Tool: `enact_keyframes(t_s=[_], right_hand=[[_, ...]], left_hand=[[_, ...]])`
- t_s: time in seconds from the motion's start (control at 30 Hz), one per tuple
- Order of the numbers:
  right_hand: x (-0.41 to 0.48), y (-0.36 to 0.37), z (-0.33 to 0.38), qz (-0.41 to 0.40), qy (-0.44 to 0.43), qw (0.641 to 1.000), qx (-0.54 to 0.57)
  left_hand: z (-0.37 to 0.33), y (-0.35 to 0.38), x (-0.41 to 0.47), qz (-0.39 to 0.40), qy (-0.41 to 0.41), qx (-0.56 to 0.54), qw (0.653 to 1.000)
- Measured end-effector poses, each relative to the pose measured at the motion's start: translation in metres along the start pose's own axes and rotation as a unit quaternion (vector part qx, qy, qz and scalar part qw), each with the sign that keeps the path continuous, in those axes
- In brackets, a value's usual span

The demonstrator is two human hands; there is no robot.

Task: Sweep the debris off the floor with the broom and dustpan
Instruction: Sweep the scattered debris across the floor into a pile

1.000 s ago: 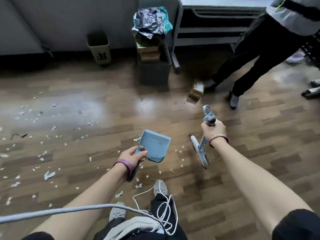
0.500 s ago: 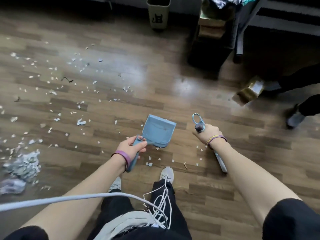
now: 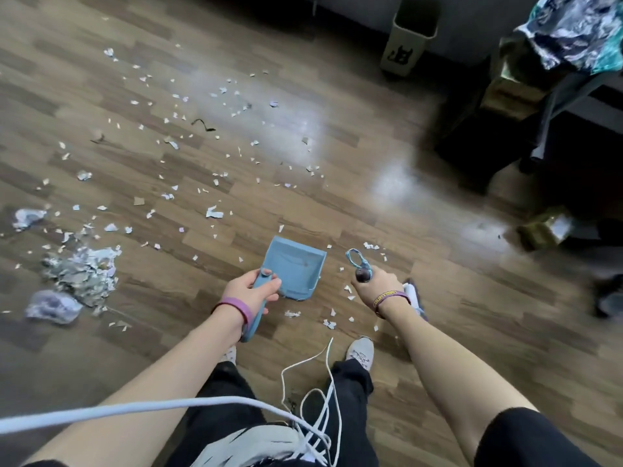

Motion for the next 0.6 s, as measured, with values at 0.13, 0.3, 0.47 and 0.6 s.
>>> enact_keyframes(t_s=[0.13,0.3,0.47,0.6], right_hand=[[-0.025,0.061,0.129,-0.012,-0.036,0.999,0.005],[-0.061,0.118,0.304,-0.008,-0.105,0.993,0.043],[-0.106,0.15,0.455,0.016,-0.173,0.979,0.11],[-0.128,0.153,0.524,0.011,-0.171,0.965,0.199]], left_hand=[[0.007,-0.109,0.002,-0.019,0.004,-0.021,1.0],[0.023,-0.236,-0.009,-0.074,0.006,-0.05,0.996],[0.039,-0.337,-0.03,-0.157,-0.006,-0.149,0.976],[0.047,-0.396,-0.051,-0.221,0.006,-0.183,0.958]])
Point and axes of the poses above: each hand's wrist, its own x-axis towards the middle knuckle, its own y-axis out of the palm, z = x × y, the point moved 6 cm from there along x, towards the middle knuckle, and after that the axes turned 1 degree about z, right-handed, at the moved point
